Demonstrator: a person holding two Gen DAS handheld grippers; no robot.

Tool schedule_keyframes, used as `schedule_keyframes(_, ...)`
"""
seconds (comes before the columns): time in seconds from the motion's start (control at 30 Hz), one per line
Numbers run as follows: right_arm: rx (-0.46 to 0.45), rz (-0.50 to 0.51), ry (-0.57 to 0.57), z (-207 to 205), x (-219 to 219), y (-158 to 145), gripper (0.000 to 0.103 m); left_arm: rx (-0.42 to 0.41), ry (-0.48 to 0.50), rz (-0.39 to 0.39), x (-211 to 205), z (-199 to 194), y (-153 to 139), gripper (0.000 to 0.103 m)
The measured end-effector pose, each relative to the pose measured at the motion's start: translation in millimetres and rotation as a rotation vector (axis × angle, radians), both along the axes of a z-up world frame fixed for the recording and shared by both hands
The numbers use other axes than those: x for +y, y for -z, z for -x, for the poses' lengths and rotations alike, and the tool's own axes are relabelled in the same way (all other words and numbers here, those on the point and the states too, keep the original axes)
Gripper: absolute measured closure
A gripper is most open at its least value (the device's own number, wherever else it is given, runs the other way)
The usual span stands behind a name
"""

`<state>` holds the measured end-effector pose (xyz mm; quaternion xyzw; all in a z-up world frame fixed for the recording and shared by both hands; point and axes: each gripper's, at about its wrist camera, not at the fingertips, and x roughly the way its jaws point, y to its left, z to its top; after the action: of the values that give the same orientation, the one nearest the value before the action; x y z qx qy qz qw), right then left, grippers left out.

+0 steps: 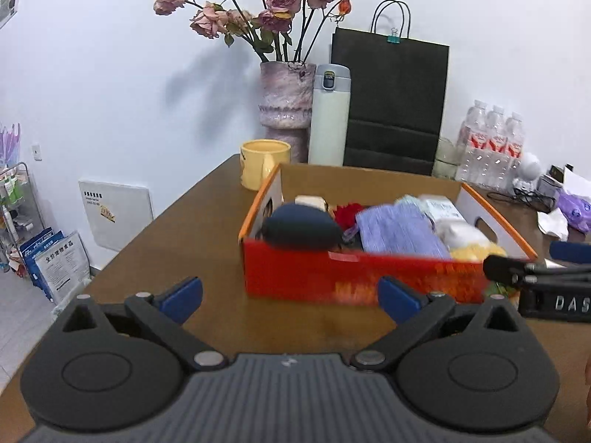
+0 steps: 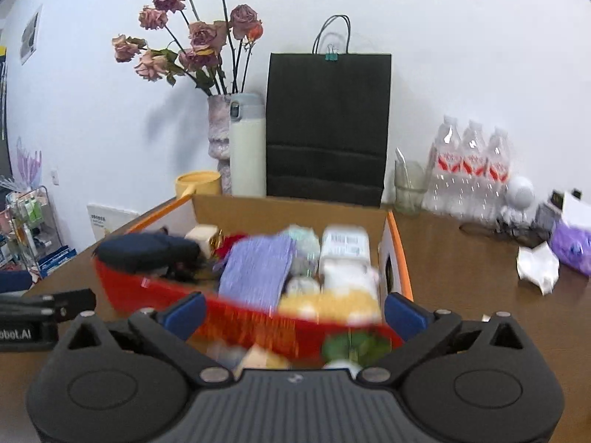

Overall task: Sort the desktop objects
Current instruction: 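Open both tools over the box to drop the navy case and pouch, then withdraw, then grasp the white square charger with the right tool while the left tool grasps the white bottle cap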

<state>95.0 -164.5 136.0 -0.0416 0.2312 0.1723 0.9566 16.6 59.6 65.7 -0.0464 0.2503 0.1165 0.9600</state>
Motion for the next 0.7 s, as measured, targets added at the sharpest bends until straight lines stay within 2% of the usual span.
schedule_keyframes(0.13, 0.004, 0.019, 0.018, 41.3, -10.6, 22.9, 0.000, 0.020, 0.016, 0.009, -16.7, 31.8, 17.2, 0.000)
schedule_keyframes(0.2, 0.002, 0.030, -0.014, 60.3, -17.4, 33.4, 0.000, 0.035, 0.022, 0.001, -26.3, 46.2, 26.9, 0.000)
schedule_keyframes(0.37, 0.038, 0.009, -0.013, 93.6, -34.3, 52.4, 0.000, 0.044, 0.030, -0.024, -46.1, 73.2, 44.5, 0.000)
schedule_keyframes(0.53, 0.055, 0.044, -0.014, 114.8, -44.2, 63.9, 0.000, 0.083, 0.078, -0.017, -58.8, 87.8, 57.6, 0.000)
schedule_keyframes(0.7, 0.057, 0.022, -0.019, 118.9, -53.6, 66.7, 0.000, 0.080, 0.055, -0.017, -63.3, 84.1, 62.2, 0.000)
